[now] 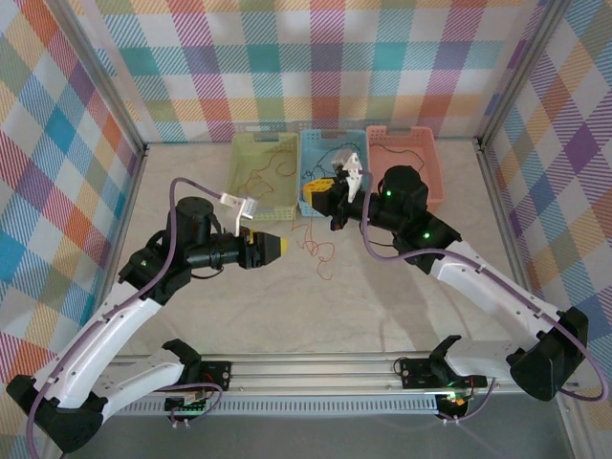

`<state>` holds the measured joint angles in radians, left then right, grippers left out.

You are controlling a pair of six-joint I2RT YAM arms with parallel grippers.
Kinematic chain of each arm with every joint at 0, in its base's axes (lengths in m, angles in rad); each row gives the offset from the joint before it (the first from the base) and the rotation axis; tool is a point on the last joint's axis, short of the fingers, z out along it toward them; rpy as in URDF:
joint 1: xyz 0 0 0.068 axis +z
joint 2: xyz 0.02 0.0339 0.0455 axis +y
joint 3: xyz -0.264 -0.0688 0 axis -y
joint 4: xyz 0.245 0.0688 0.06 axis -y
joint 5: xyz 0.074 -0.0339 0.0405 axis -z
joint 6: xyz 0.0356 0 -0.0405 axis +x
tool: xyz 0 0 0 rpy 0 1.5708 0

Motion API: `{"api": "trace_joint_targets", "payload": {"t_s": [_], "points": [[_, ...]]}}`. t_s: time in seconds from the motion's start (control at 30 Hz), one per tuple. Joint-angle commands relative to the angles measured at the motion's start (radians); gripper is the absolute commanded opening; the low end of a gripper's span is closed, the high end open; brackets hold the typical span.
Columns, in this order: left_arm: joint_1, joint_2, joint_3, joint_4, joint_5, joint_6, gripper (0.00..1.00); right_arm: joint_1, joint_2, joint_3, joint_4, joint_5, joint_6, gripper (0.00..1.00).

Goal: Untangle the cables

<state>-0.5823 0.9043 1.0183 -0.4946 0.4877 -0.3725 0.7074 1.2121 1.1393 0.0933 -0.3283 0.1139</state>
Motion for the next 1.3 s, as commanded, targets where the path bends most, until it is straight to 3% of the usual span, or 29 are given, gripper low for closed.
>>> {"api": "trace_joint_targets", "payload": {"t_s": [0.0,0.17,0.47,0.87,1.27], "points": [[-0.011,-0.026,-0.068,0.124,-0.011,0.007,0.62,0.001,-0.002,0.047,-0.042,0.044,0.055,0.00],[-0.056,-0.045,-0.199,0.283,-0.037,0.011,0.68,0.001,0.012,0.099,-0.115,0.078,0.112,0.00],[-0.086,-0.057,-0.300,0.334,-0.079,0.070,0.75,0.001,0.009,0.163,-0.181,0.068,0.153,0.00],[-0.130,0.043,-0.339,0.475,-0.042,0.059,0.75,0.001,0.013,0.186,-0.182,0.053,0.187,0.00],[-0.174,0.146,-0.309,0.485,-0.172,0.072,0.71,0.000,0.011,0.197,-0.188,0.039,0.218,0.00]]}}
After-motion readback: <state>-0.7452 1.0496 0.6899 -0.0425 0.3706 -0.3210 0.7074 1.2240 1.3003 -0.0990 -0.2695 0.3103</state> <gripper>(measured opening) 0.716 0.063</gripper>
